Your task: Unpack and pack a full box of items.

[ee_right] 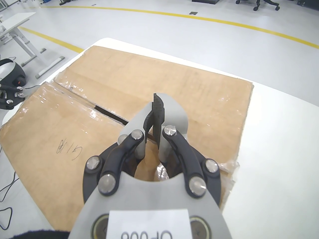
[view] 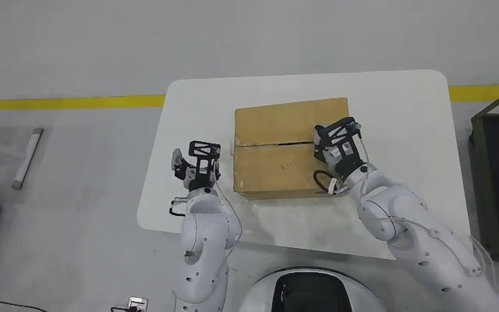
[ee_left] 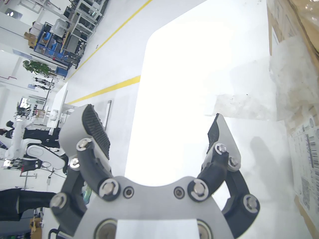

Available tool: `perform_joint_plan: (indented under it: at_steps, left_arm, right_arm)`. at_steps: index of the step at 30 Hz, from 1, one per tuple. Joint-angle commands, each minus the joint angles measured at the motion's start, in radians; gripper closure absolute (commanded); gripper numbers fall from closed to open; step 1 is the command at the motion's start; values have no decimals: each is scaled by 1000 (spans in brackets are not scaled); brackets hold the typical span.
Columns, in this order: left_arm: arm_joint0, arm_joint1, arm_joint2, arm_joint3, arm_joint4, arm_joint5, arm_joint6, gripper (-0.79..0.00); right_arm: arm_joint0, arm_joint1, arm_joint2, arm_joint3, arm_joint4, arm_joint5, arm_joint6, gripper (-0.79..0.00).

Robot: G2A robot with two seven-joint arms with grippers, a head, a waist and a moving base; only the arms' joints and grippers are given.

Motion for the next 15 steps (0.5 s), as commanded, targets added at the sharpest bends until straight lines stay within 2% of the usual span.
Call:
perform_joint_plan:
  at_steps: [1, 6, 15]
  left_arm:
    - [-12, 2, 6, 30, 24, -15, 15, -785]
    - [-28, 1, 22, 54, -3, -59, 27, -785]
    - [-37, 2, 27, 29, -49, -122, 12, -785]
  right_arm:
    - [-2, -1, 4, -1, -3, -1, 3, 0]
    - [-6, -5, 16, -4, -7, 1, 6, 0]
    - [-8, -13, 21, -2, -12, -4, 11, 0]
